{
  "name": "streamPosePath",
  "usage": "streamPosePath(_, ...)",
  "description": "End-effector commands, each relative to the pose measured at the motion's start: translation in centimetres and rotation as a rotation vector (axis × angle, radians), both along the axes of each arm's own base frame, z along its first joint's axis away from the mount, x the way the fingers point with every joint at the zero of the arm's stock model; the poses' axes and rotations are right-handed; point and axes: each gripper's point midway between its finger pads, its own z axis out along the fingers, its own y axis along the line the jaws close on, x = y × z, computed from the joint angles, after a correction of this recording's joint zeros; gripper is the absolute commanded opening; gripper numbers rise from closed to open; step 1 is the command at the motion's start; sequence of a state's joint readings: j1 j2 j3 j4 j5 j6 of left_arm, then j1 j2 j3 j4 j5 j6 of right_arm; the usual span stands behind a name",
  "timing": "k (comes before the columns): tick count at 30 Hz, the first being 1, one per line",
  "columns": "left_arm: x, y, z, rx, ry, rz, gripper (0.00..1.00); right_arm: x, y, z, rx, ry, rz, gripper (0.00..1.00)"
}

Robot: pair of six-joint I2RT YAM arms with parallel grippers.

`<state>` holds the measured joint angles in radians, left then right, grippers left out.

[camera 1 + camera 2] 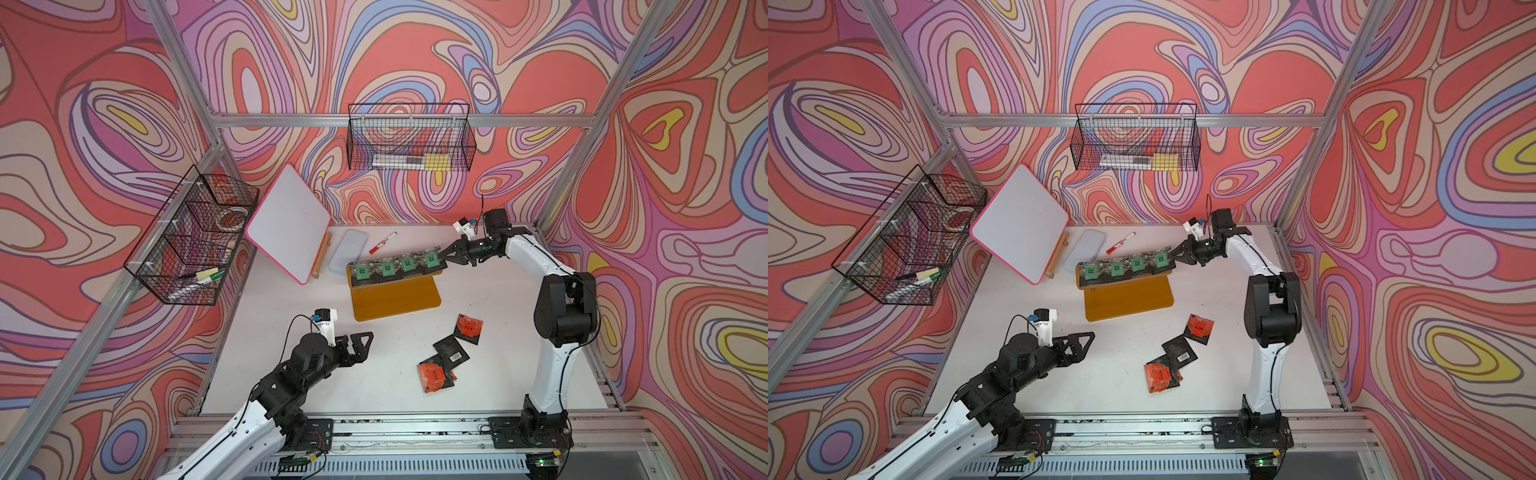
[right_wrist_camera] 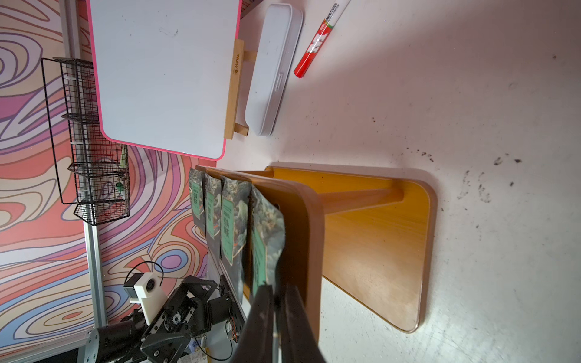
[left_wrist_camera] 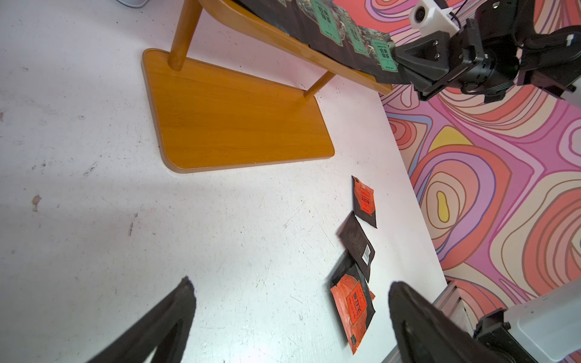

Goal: Place the tea bags on the shelf by color
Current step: Place the tea bag on the shelf.

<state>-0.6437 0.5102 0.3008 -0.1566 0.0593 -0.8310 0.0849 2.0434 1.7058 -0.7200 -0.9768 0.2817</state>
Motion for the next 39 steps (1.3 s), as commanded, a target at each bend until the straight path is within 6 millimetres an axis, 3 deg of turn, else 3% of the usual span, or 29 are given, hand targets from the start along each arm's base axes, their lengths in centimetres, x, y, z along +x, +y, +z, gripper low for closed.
streamPosePath(1,0.0,0.0,-0.1,-0.005,-0.013,0.005,0.99,0.4,0.1,-0.1,-0.023,-0.01,0.002,0.12)
streamPosePath(17,0.0,0.0,0.0,-0.007,-0.013,0.003,0.99,0.6,-0.5,-0.8,-0.074,-0.008,-0.012,0.2)
streamPosePath(28,-0.2,-0.1,0.2,-0.009,-0.018,-0.01,0.99,0.5,-1.5,-0.4,-0.147,-0.039,-0.062,0.39)
streamPosePath(38,-0.5,-2.0,0.3,-0.066,-0.003,-0.092,0.99,-2.6,-3.7,1.7,-0.229,-0.105,-0.167,0.42)
streamPosePath(39,-0.5,-2.3,0.2,-0.08,0.004,-0.099,0.99,-3.4,-3.9,2.7,-0.232,-0.128,-0.175,0.42)
